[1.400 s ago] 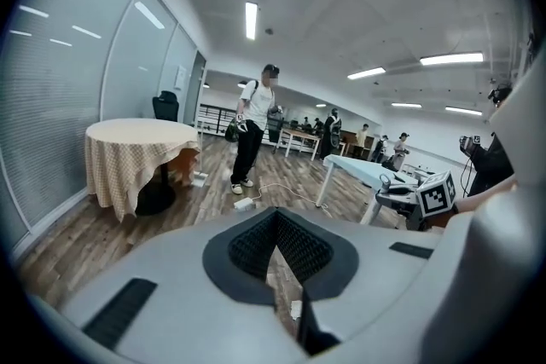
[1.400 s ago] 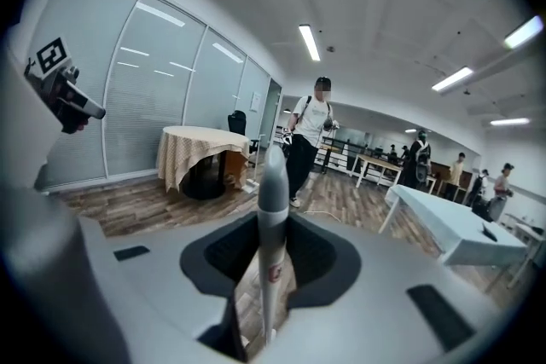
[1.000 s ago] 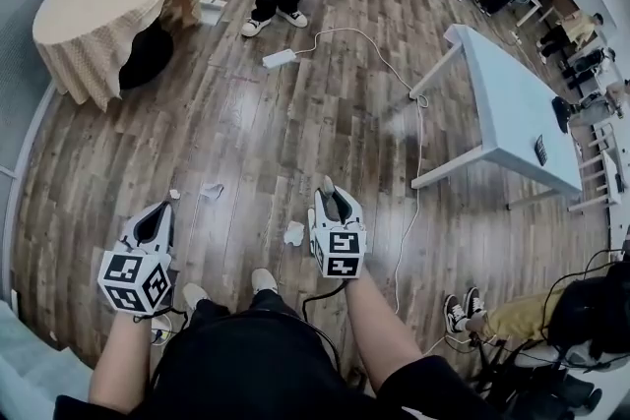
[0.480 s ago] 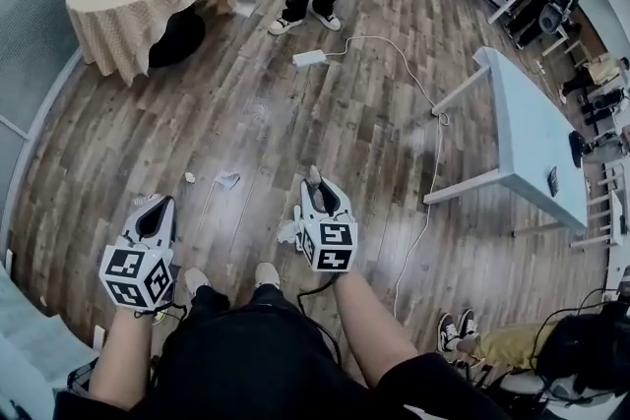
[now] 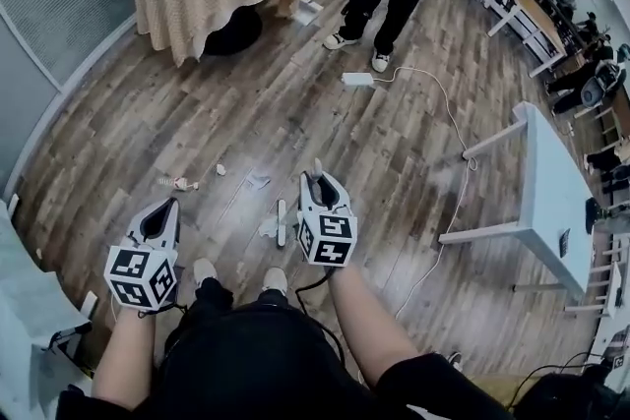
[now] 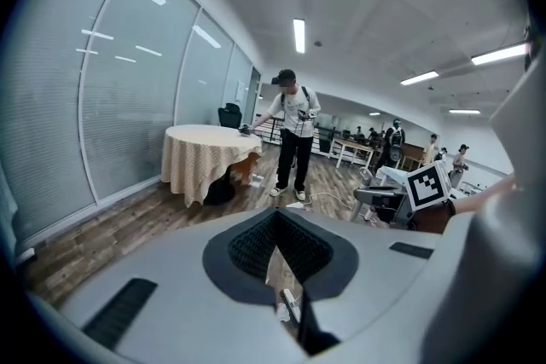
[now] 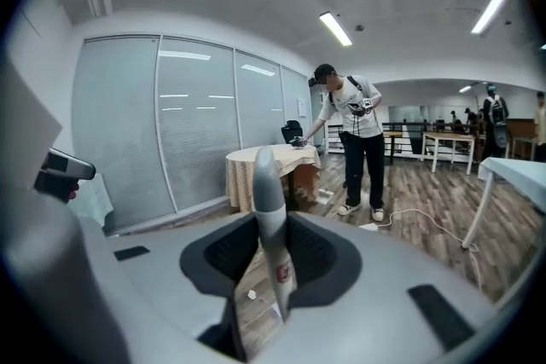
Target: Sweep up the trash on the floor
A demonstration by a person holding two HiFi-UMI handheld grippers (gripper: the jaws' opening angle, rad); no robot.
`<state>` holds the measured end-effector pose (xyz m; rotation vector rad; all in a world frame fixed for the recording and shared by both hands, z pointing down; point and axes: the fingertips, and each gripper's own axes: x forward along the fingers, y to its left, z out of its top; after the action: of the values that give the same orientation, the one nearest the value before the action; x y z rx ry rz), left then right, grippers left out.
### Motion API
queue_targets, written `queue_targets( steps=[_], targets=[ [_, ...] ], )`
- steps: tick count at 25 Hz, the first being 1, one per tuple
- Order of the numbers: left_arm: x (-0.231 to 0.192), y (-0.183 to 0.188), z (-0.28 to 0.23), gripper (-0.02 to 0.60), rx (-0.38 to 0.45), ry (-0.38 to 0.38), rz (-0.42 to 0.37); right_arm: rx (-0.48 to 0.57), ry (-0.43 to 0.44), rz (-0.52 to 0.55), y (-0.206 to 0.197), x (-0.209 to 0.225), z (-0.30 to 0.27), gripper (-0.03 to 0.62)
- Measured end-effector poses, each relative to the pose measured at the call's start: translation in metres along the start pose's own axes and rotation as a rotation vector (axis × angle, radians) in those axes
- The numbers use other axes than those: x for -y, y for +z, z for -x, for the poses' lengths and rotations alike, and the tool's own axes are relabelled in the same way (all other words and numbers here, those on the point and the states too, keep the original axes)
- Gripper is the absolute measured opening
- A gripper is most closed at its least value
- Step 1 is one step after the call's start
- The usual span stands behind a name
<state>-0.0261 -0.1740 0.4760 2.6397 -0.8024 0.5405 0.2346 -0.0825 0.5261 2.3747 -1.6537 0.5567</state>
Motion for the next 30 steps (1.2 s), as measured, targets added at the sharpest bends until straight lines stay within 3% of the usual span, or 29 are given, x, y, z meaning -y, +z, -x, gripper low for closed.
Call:
queue_targets(
  steps=[9, 16, 30],
  targets=[
    [-0.035, 0.003, 0.025, -0.005, 0.05, 0.072, 0.076, -0.019, 0.109, 0.049, 0.008, -0.063, -0.032, 0.109],
    [-0.047, 0.002, 0.031, -0.005, 0.061, 0.091, 0.097, -0.021, 0.148, 0.146, 0.02, -0.085, -0.049, 0.109],
    [-0.058, 0.013, 0.021, -0.005, 0.085, 0.111, 0.1, -0.026, 0.176, 0.464, 0.056, -0.061, -0.086, 0.112]
  ],
)
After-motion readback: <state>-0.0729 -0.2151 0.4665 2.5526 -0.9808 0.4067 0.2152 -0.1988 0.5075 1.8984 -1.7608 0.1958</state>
